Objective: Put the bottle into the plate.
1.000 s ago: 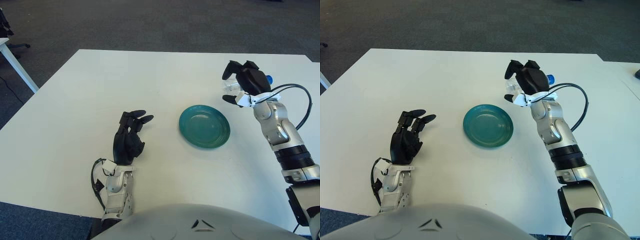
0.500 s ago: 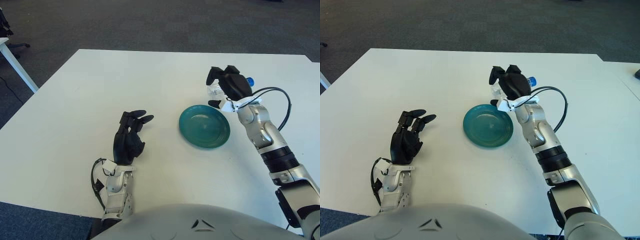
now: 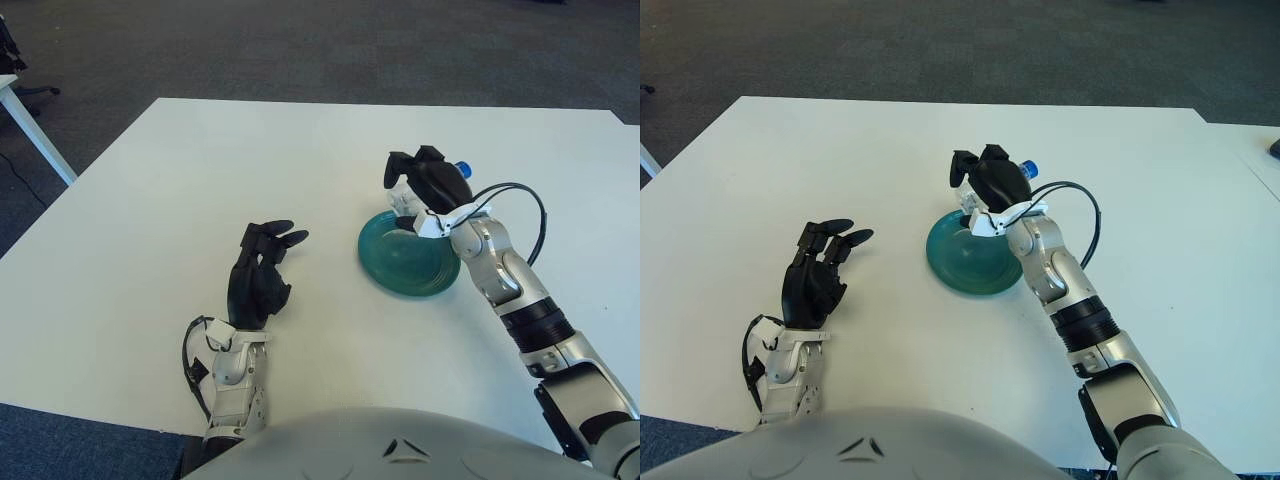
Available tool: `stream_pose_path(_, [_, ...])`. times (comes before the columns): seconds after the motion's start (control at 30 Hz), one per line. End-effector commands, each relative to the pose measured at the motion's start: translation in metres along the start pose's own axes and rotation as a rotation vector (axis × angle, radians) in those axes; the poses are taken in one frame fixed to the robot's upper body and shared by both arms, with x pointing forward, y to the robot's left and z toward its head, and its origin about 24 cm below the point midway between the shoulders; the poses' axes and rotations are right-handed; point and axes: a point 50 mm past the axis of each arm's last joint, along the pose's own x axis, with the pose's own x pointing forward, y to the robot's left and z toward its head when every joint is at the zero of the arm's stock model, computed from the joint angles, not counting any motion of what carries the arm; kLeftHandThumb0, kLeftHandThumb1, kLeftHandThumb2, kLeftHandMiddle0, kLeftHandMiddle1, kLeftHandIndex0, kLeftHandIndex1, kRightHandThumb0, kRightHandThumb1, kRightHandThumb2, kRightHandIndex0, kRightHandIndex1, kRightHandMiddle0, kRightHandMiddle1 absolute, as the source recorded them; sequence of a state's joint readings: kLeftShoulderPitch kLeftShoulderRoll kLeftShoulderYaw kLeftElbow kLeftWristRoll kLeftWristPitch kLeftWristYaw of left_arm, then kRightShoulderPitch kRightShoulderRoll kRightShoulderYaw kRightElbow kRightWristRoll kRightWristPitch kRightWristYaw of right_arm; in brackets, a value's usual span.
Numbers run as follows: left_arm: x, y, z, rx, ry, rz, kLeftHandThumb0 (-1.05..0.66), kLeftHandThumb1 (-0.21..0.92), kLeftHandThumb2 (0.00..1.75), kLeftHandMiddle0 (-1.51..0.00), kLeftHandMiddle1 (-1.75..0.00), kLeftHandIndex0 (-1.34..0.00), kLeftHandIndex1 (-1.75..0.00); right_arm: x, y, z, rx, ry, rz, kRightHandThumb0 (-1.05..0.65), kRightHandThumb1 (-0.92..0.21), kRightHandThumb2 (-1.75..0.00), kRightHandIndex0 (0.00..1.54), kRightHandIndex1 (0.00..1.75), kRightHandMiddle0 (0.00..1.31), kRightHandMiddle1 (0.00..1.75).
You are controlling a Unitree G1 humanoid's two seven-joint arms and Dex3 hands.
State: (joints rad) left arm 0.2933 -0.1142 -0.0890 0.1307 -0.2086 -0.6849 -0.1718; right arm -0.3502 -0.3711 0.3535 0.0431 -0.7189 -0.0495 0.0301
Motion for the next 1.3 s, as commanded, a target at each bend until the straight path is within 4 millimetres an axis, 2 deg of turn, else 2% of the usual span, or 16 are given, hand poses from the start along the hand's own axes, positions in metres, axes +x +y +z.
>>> stream_pose_path(0.0, [-0.022,-0.005,-0.021,-0.053,0.113,0.083,-0.6,0.92,0.81,-0.5,-0.86,-0.22,-1.19,0.0,0.003,0.005,-0.006,-0.014,0.023,0.0,0.14,-1.75,1.0,1.5,0.78,1.75])
stream_pose_path(0.37, [-0.023,-0.008,-0.02,-0.052,0.113,0.083,-0.6,0.92,0.81,-0.5,-0.86,-0.22,-1.19,-0.01,0.011,0.011,-0.027,-0.01,0.065,0.0,0.15,-1.75,0.99,1.5,0.78,1.75])
stream_pose_path(0.73, [-0.022,-0.007,-0.021,-0.051,0.113,0.083,-0.6,0.92,0.81,-0.5,-0.86,-0.22,-1.19,-0.028,0.007,0.026,-0.079,-0.039,0.091,0.0,0.14,-1.74,1.0,1.51,0.77,1.75])
stream_pose_path(1.27, [-0.022,-0.005,-0.021,-0.05,0.114,0.084,-0.6,0.92,0.81,-0.5,-0.86,-0.22,-1.19,-0.041,0.005,0.034,-0.168,-0.064,0.122,0.0,0.14,-1.75,1.0,1.53,0.75,1.75])
